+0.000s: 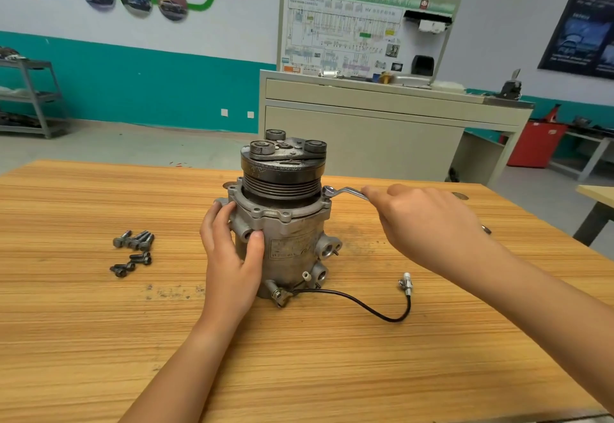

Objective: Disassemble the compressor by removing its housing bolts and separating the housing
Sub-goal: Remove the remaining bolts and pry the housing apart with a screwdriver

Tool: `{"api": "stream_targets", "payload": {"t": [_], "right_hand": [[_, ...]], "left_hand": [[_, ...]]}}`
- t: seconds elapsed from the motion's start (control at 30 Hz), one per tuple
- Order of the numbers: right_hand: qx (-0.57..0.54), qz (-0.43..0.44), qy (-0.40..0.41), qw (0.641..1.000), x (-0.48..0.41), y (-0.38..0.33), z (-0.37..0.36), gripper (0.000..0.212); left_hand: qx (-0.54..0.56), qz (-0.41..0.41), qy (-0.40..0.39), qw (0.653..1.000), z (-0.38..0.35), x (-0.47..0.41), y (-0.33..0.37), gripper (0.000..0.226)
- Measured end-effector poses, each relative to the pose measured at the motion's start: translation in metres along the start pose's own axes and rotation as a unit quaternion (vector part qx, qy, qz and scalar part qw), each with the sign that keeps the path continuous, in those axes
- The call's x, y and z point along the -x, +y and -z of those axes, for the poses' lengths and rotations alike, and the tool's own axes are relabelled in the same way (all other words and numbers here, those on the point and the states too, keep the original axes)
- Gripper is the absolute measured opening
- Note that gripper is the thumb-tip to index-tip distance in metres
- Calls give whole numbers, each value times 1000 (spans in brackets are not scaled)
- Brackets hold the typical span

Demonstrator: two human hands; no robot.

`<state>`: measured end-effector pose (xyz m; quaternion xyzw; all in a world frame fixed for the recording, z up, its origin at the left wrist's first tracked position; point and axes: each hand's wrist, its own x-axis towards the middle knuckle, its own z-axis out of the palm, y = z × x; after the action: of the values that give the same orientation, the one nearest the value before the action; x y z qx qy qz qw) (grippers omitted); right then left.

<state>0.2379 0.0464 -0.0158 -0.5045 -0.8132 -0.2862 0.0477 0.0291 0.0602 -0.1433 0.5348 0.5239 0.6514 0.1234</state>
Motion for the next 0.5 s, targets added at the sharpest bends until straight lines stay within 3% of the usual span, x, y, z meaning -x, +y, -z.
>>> {"api": "stream_targets", "payload": {"t": [0.23,0.5], "right_hand": [[89,29,-82,992,-3,-21,34,36],[21,4,-210,978,-18,-62,54,36]], "left_hand": [[-8,-5,5,1000,-2,-1,-1,47],[6,-3,8,1000,-1,0,3,58]]}}
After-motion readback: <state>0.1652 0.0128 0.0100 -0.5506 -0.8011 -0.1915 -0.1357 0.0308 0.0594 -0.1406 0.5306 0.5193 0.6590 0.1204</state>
